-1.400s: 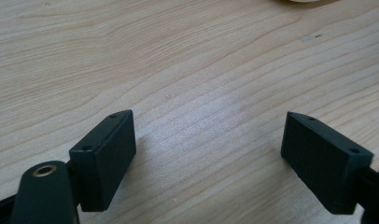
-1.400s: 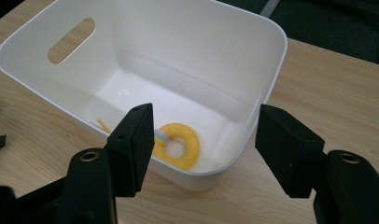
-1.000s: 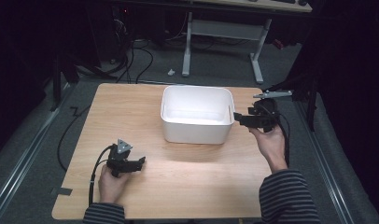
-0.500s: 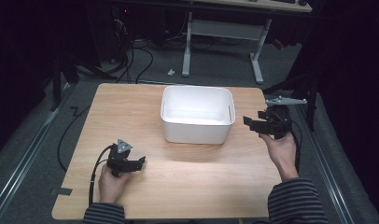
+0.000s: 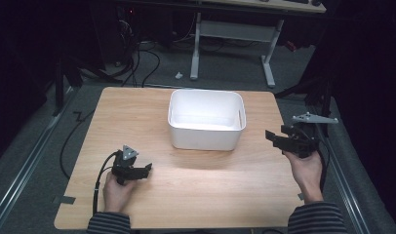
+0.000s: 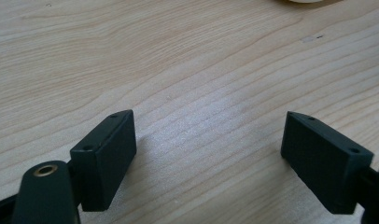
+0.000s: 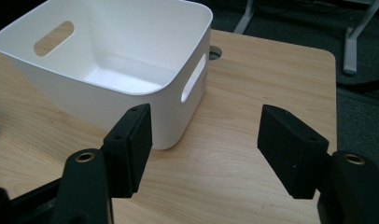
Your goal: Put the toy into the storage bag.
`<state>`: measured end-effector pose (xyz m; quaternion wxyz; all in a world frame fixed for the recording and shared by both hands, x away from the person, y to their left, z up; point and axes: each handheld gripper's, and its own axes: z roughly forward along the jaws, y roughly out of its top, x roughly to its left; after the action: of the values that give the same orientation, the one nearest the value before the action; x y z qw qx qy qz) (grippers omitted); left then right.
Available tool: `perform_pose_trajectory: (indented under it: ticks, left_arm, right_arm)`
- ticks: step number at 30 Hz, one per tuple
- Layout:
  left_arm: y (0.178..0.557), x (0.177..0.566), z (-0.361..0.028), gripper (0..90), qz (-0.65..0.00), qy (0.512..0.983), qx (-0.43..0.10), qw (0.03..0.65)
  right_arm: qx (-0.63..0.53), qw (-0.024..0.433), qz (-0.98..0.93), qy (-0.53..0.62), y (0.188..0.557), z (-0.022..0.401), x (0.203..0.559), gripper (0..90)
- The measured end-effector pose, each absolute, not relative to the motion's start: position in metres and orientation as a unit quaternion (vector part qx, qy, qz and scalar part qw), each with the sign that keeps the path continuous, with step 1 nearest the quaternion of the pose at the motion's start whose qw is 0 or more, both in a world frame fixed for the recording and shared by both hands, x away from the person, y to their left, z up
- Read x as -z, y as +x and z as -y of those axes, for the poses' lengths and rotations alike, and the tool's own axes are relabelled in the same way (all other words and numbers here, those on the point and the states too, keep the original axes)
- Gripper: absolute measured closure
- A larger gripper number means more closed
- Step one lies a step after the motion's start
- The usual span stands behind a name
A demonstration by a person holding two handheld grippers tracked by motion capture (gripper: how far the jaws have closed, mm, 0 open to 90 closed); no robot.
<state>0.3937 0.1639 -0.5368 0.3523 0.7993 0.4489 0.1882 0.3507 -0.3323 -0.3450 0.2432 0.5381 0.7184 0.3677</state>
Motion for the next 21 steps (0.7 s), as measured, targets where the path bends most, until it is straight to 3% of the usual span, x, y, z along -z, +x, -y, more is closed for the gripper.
perform_pose_trajectory:
  ticks: [21]
  left_arm:
    - [0.393,0.537,-0.164,18.3,-0.449,0.799,-0.188,0.353]
  right_arm:
    - [-0.404,0.229,-0.705,0.536,0.311,0.348,0.366,36.3]
